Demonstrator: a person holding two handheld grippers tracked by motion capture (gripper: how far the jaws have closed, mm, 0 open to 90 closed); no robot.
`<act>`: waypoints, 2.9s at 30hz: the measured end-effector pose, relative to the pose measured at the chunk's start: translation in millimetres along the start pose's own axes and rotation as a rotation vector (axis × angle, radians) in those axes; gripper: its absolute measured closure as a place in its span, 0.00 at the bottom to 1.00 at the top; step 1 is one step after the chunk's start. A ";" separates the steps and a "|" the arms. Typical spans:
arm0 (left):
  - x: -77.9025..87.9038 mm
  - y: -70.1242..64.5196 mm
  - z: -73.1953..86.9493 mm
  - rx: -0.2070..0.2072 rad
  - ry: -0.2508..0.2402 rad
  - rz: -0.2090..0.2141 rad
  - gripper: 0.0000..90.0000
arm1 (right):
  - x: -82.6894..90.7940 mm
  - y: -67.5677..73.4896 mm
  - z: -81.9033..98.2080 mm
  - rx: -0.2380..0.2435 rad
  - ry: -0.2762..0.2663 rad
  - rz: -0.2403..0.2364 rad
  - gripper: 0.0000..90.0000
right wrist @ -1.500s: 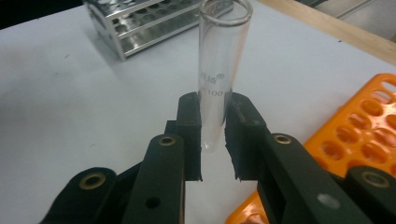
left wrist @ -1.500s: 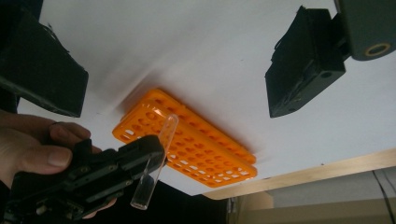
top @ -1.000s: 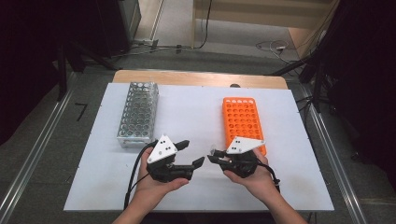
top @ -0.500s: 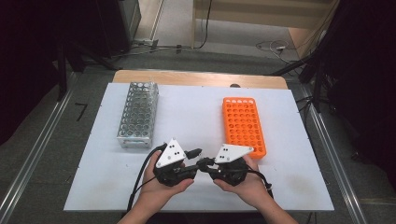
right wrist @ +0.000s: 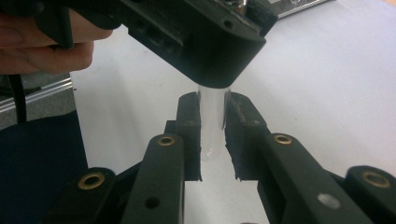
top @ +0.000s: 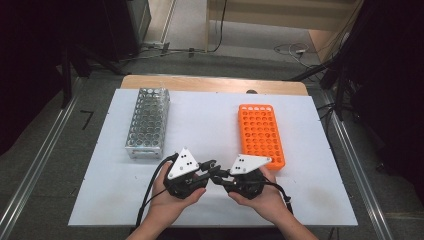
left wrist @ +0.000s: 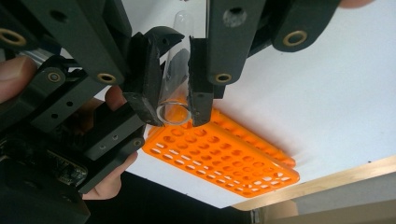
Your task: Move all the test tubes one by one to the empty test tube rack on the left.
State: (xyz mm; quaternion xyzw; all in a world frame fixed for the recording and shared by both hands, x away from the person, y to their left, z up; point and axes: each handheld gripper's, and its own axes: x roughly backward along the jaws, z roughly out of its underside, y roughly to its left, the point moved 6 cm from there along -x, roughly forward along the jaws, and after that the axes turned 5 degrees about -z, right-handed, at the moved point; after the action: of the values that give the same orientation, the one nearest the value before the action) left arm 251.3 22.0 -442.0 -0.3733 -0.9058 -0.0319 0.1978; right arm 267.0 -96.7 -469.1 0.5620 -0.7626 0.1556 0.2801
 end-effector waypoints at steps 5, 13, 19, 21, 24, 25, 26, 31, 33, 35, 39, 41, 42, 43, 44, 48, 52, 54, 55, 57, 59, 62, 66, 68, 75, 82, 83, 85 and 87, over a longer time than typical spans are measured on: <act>3.4 8.6 -1.8 0.001 -0.004 -0.022 0.84 | 7.0 -1.9 0.0 0.000 -0.032 -0.003 0.55; 10.4 30.1 -9.7 0.024 -0.028 -0.069 0.84 | 26.4 -9.9 4.2 -0.037 -0.098 0.029 0.16; 15.9 45.2 -15.4 0.033 -0.039 -0.096 0.84 | 42.9 -19.8 12.7 -0.068 -0.129 0.063 0.00; 17.6 50.7 -17.1 0.036 -0.043 -0.107 0.84 | 49.4 -23.1 16.4 -0.082 -0.143 0.070 0.00; 19.6 60.3 -18.7 0.048 -0.050 -0.120 0.84 | 58.7 -28.3 22.2 -0.094 -0.158 0.082 0.00; 20.1 64.1 -19.2 0.057 -0.053 -0.123 0.84 | 61.6 -30.1 24.5 -0.092 -0.161 0.087 0.00; 20.6 67.6 -19.6 0.062 -0.053 -0.127 0.84 | 64.3 -31.6 26.9 -0.098 -0.164 0.094 0.00; 25.6 88.8 -23.6 0.077 -0.057 -0.170 0.84 | 77.8 -38.2 39.1 -0.124 -0.174 0.120 0.00; 27.8 97.4 -25.6 0.074 -0.062 -0.193 0.84 | 82.4 -40.3 44.6 -0.126 -0.170 0.132 0.00; 29.8 106.3 -27.4 0.081 -0.068 -0.212 0.84 | 86.8 -42.2 50.1 -0.137 -0.168 0.142 0.00; 32.8 125.6 -31.6 0.085 -0.071 -0.256 0.84 | 95.8 -46.7 60.0 -0.153 -0.166 0.162 0.00; 33.1 133.4 -34.0 0.085 -0.072 -0.276 0.84 | 99.8 -48.2 64.4 -0.163 -0.166 0.168 0.00; 33.0 138.8 -35.9 0.086 -0.073 -0.288 0.84 | 101.6 -49.4 66.8 -0.163 -0.165 0.175 0.00; 32.9 142.1 -37.0 0.083 -0.074 -0.295 0.84 | 103.8 -50.3 69.9 -0.166 -0.164 0.178 0.00; 32.3 147.6 -38.6 0.081 -0.073 -0.309 0.84 | 105.1 -50.5 71.7 -0.170 -0.164 0.180 0.00; 29.9 163.8 -42.7 0.082 -0.075 -0.344 0.84 | 111.7 -52.6 81.1 -0.170 -0.164 0.194 0.00; 26.2 181.1 -46.3 0.089 -0.075 -0.376 0.84 | 116.8 -54.2 90.4 -0.183 -0.166 0.196 0.00; 24.8 189.6 -47.8 0.102 -0.077 -0.392 0.84 | 118.5 -54.8 94.2 -0.184 -0.160 0.199 0.00; 24.3 193.7 -48.6 0.105 -0.075 -0.401 0.84 | 119.3 -55.3 95.7 -0.184 -0.160 0.202 0.00; 22.8 201.5 -50.0 0.103 -0.070 -0.421 0.84 | 121.1 -56.6 98.0 -0.190 -0.162 0.202 0.00; 21.7 208.4 -51.6 0.110 -0.069 -0.435 0.84 | 121.9 -58.2 99.1 -0.195 -0.161 0.209 0.00; 19.4 217.5 -53.1 0.108 -0.069 -0.459 0.84 | 122.2 -58.9 99.0 -0.196 -0.165 0.211 0.00; 13.9 227.7 -53.6 0.115 -0.065 -0.483 0.84 | 121.5 -58.9 99.2 -0.194 -0.163 0.212 0.00; 10.1 232.2 -52.4 0.116 -0.061 -0.497 0.84 | 121.4 -58.8 99.4 -0.194 -0.163 0.209 0.00; -4.2 242.6 -42.0 0.133 -0.024 -0.520 0.84 | 122.5 -58.8 100.0 -0.198 -0.166 0.210 0.00; -15.0 245.7 -29.5 0.135 0.032 -0.529 0.84 | 123.1 -59.5 100.4 -0.195 -0.167 0.210 0.00; -16.2 246.0 -26.9 0.135 0.040 -0.532 0.84 | 123.4 -59.5 100.4 -0.196 -0.167 0.211 0.00; -17.7 246.0 -22.2 0.144 0.048 -0.533 0.84 | 123.5 -59.5 100.0 -0.193 -0.171 0.213 0.00; -19.4 245.9 -18.3 0.145 0.059 -0.535 0.84 | 123.5 -59.4 100.0 -0.193 -0.171 0.212 0.00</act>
State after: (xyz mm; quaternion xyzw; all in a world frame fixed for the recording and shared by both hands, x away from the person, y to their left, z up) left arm 439.4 182.3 -454.6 -0.1046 -0.9660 -0.0290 0.2347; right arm 271.7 -266.0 -478.9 0.4600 -0.8500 0.0618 0.2491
